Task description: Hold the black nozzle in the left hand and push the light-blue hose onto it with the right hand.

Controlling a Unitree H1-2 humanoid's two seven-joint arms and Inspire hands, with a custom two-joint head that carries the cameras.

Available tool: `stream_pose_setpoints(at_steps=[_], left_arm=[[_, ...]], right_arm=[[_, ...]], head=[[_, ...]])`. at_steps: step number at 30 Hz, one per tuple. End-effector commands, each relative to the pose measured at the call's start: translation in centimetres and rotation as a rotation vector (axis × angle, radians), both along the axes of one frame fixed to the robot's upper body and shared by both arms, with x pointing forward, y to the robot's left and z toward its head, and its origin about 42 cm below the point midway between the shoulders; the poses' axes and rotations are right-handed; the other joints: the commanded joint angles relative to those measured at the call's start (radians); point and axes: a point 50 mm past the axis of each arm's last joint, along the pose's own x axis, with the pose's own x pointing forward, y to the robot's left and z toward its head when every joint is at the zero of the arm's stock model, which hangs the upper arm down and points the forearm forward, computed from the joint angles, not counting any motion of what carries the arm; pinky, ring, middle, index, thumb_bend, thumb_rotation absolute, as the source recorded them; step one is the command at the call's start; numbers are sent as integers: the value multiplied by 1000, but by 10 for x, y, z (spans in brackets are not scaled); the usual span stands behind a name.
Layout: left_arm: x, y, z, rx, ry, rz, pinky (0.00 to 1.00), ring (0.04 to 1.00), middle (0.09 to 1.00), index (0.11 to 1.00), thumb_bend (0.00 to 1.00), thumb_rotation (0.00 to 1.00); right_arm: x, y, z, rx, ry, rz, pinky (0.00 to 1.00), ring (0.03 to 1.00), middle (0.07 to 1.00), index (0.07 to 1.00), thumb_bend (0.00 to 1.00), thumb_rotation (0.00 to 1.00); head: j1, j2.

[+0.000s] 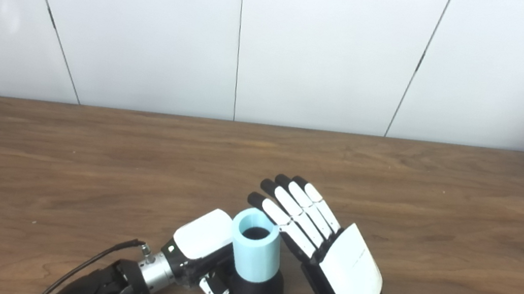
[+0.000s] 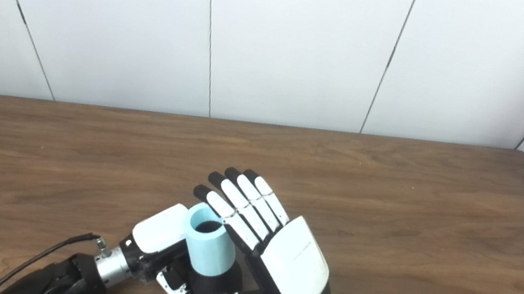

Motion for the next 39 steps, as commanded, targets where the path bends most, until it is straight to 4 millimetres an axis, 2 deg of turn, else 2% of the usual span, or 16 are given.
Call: stream_pose_setpoints(at_steps=[1, 7, 9, 13, 14, 15, 16, 17, 21, 26, 28, 31, 36, 39], left_arm=[[-32, 14, -57, 129, 164, 22, 230, 293, 409, 520, 515, 0], [-29, 17, -55, 126, 165, 43, 267, 327, 425, 523, 516, 0], [-29, 17, -55, 124, 172, 47, 271, 331, 423, 524, 516, 0], [-28, 17, -55, 134, 146, 52, 268, 329, 425, 524, 516, 0], [-28, 17, -54, 137, 130, 59, 262, 324, 423, 524, 516, 0], [-28, 17, -54, 139, 119, 64, 244, 305, 410, 522, 515, 0], [-27, 17, -53, 142, 104, 72, 235, 295, 405, 520, 515, 0], [-27, 17, -52, 144, 89, 80, 220, 275, 396, 515, 514, 0], [-27, 19, -52, 159, 42, 100, 236, 279, 393, 514, 514, 0], [-28, 19, -52, 191, -32, 130, 257, 290, 395, 516, 514, 0], [-28, 20, -52, 200, -66, 133, 269, 305, 403, 521, 515, 0], [-29, 20, -53, 208, -95, 144, 257, 291, 399, 520, 514, 0], [-29, 21, -52, 248, -167, 164, 257, 283, 393, 516, 514, 0], [-29, 21, -53, 259, -193, 172, 228, 249, 462, 486, 524, 0]], right_arm=[[4, -2, 9, 46, -86, 23, 925, 936, 934, 884, 506, 757], [3, -6, 10, 85, -81, 25, 959, 962, 961, 925, 533, 789], [4, -10, 11, 95, -46, 19, 992, 993, 992, 981, 596, 790], [8, -20, 9, 231, 143, -7, 979, 1000, 1000, 1000, 704, 808], [10, -24, 6, 295, 192, -1, 920, 994, 1000, 991, 713, 791], [12, -26, 4, 337, 222, 3, 832, 953, 982, 965, 688, 779], [15, -30, -1, 390, 261, -15, 825, 941, 970, 952, 675, 781], [17, -35, -6, 428, 299, -43, 862, 939, 947, 931, 646, 809], [19, -48, -20, 506, 402, -115, 885, 944, 937, 917, 588, 819], [20, -66, -32, 518, 491, -213, 870, 936, 933, 906, 561, 853], [21, -72, -35, 550, 539, -239, 906, 950, 938, 904, 583, 868], [23, -74, -38, 580, 586, -254, 945, 965, 949, 909, 554, 854], [24, -74, -42, 596, 630, -251, 865, 927, 933, 912, 555, 849], [25, -72, -43, 595, 638, -253, 865, 926, 928, 900, 560, 858]], head=[[0, 2], [0, 3], [0, 2], [2, 1], [5, 0], [7, 0], [7, 0], [8, 1], [5, 1], [8, 0], [7, -1], [8, -1], [9, 2], [9, 1]])
